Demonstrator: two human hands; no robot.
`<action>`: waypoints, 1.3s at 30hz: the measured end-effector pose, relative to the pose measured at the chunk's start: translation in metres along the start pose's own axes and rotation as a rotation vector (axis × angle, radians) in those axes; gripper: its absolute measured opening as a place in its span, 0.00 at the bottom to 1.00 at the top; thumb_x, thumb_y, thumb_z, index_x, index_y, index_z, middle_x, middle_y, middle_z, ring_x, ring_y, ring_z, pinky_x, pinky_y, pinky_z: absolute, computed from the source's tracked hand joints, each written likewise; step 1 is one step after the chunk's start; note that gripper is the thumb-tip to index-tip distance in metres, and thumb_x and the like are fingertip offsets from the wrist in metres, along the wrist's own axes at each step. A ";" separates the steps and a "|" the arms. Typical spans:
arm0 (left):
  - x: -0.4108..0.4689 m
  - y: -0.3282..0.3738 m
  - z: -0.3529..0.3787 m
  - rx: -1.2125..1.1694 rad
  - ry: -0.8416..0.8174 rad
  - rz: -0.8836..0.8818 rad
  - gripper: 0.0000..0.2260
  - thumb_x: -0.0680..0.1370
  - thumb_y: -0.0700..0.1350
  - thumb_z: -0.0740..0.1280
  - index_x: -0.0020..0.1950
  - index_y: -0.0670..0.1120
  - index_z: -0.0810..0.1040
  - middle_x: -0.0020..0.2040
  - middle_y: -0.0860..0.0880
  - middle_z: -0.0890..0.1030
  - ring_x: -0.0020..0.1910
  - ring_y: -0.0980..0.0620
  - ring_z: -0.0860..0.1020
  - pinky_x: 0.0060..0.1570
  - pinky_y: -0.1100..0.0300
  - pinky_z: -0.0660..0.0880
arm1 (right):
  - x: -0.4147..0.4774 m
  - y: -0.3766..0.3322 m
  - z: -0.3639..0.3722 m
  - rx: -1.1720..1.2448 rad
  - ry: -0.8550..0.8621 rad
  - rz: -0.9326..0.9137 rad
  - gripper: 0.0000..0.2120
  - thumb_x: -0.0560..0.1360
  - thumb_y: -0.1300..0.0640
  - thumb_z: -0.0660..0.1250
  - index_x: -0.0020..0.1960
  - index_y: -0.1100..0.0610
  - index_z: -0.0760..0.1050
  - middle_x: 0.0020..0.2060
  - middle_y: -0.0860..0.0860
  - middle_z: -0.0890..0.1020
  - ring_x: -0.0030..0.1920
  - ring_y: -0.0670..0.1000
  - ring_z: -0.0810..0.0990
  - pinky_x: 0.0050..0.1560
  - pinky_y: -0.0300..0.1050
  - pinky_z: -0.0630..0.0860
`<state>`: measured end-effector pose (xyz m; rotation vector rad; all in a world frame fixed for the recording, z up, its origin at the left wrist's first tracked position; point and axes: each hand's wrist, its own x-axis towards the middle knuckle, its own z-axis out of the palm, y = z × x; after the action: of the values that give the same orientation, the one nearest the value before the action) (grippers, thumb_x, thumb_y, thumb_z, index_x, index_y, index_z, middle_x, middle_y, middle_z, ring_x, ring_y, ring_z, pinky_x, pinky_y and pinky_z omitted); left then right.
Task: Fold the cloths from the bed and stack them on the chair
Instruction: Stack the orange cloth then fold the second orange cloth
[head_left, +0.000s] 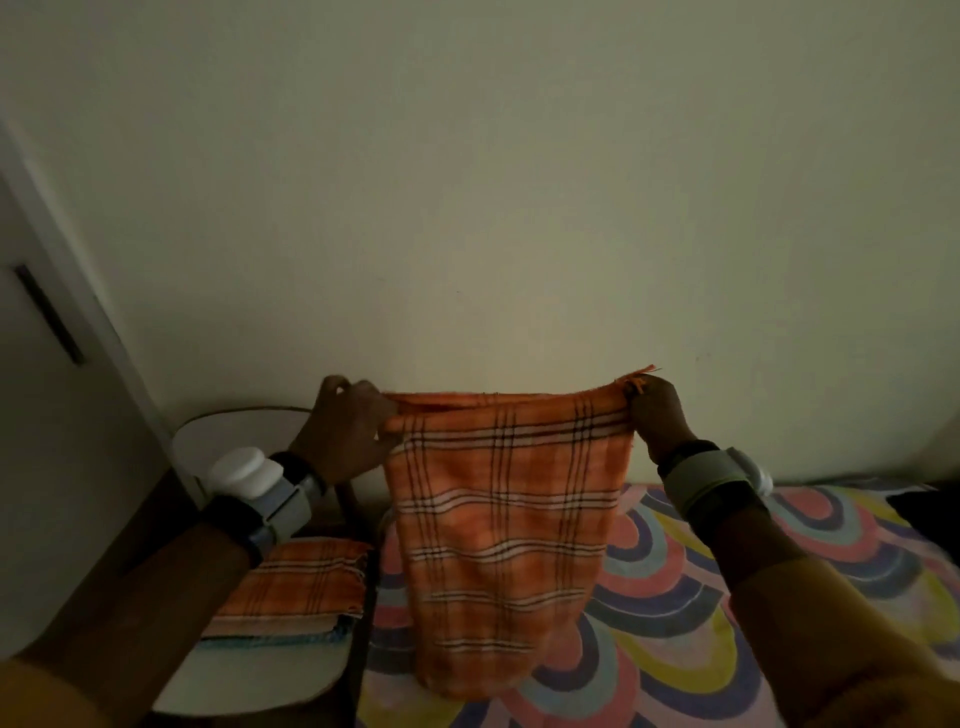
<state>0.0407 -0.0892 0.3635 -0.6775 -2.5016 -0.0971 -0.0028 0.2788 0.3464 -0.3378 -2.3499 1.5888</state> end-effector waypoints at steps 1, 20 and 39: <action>0.002 0.002 -0.004 0.008 0.059 -0.006 0.13 0.66 0.54 0.60 0.32 0.47 0.76 0.34 0.49 0.79 0.43 0.47 0.74 0.46 0.53 0.61 | 0.000 0.003 0.003 -0.025 0.029 0.030 0.13 0.70 0.74 0.53 0.38 0.65 0.74 0.36 0.60 0.77 0.42 0.58 0.75 0.45 0.53 0.73; -0.036 0.008 -0.048 -1.219 0.263 -0.828 0.19 0.69 0.28 0.67 0.24 0.49 0.71 0.27 0.54 0.77 0.30 0.55 0.74 0.36 0.59 0.70 | -0.037 -0.023 0.020 0.089 -0.027 -0.006 0.16 0.70 0.72 0.51 0.46 0.66 0.76 0.39 0.59 0.78 0.42 0.57 0.76 0.46 0.58 0.77; -0.008 -0.011 0.025 -1.079 0.185 -1.280 0.08 0.71 0.34 0.71 0.50 0.36 0.79 0.46 0.42 0.80 0.49 0.45 0.77 0.57 0.48 0.75 | 0.047 0.019 0.082 -0.077 -0.146 0.113 0.10 0.74 0.66 0.56 0.45 0.64 0.76 0.42 0.60 0.76 0.47 0.61 0.77 0.55 0.61 0.76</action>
<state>0.0291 -0.0972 0.3386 0.6819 -2.1128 -1.8805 -0.0755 0.2313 0.3049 -0.3901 -2.5486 1.6276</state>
